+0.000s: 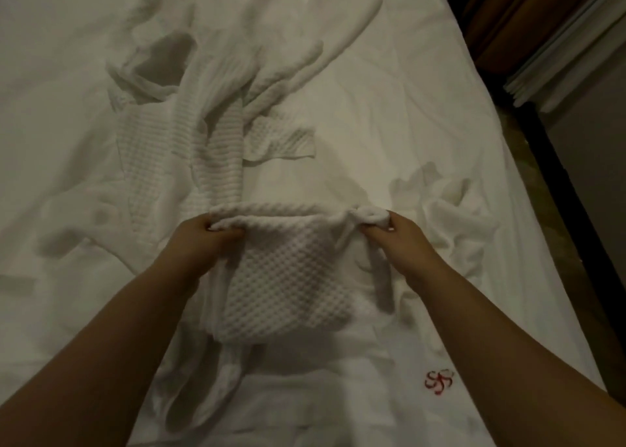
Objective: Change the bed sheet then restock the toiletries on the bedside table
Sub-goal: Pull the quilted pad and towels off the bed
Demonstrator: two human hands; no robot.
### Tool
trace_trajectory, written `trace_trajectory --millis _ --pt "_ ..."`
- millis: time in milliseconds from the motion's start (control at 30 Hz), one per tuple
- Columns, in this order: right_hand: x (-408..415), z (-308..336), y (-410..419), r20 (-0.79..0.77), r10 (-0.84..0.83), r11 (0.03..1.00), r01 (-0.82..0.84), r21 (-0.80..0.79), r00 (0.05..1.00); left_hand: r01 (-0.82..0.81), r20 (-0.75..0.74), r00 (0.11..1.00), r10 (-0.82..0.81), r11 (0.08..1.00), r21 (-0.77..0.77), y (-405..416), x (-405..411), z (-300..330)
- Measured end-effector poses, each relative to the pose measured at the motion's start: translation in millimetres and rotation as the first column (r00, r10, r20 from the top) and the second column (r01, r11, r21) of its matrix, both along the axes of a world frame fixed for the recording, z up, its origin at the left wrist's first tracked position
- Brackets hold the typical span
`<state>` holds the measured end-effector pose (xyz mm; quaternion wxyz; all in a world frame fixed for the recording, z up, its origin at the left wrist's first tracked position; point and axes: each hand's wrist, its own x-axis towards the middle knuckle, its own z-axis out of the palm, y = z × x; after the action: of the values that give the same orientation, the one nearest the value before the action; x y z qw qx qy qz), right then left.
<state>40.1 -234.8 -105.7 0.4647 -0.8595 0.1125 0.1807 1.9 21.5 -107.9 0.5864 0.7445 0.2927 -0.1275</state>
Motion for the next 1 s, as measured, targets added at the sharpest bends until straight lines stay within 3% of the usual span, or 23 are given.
trace_trajectory --millis 100,233,333,400,467,500,567,600,700,767,867,1000 --pt "20.3 -24.7 6.4 -0.092 -0.068 0.997 0.070 0.024 0.993 -0.062 -0.019 0.998 0.065 0.989 0.131 0.9 25.1 -27.2" --pt "41.4 -50.6 12.5 -0.045 -0.080 0.997 0.080 -0.008 0.996 0.053 -0.132 0.991 0.005 0.898 0.437 1.8 43.8 -59.7" --pt "42.2 -61.2 14.2 0.027 -0.003 0.988 0.007 -0.155 1.000 0.109 -0.146 0.989 -0.021 0.769 0.630 -6.3 43.2 -65.5" --pt "44.7 -67.2 17.9 0.032 0.043 0.929 -0.028 -0.369 0.999 -0.018 0.024 1.000 0.000 0.675 0.738 -18.8 39.4 -60.5" --pt "44.5 -65.6 25.5 0.158 0.058 0.826 0.042 -0.562 0.986 -0.126 0.303 0.937 -0.172 0.642 0.756 -40.4 31.3 -53.9" --pt "41.4 -63.2 31.5 0.310 0.087 0.795 0.122 -0.594 0.947 -0.075 0.365 0.865 -0.344 0.630 0.773 -54.2 26.7 -52.6" --pt "27.3 -57.5 49.0 0.545 0.224 0.843 0.120 -0.525 0.808 0.158 0.242 0.702 -0.670 0.478 0.864 -78.4 12.7 -65.0" --pt "17.3 -61.0 56.5 0.569 0.343 0.862 -0.009 -0.507 0.747 0.265 0.123 0.646 -0.754 0.373 0.889 -85.1 8.0 -74.7" --pt "-1.2 -81.6 58.0 0.304 0.655 0.668 -0.343 -0.661 0.691 0.442 -0.104 0.571 -0.814 0.199 0.875 -81.6 11.6 -101.7" --pt "7.3 -89.2 48.9 0.131 0.653 0.607 -0.412 -0.680 0.746 0.488 -0.169 0.592 -0.788 0.183 0.854 -74.9 19.8 -105.9" --pt "15.9 -97.8 40.4 0.000 0.632 0.564 -0.459 -0.686 0.775 0.540 -0.255 0.625 -0.737 0.174 0.823 -69.2 26.4 -106.4" --pt "16.8 -95.8 40.3 -0.075 0.556 0.611 -0.468 -0.639 0.828 0.588 -0.310 0.626 -0.715 0.173 0.790 -66.0 28.8 -102.7"
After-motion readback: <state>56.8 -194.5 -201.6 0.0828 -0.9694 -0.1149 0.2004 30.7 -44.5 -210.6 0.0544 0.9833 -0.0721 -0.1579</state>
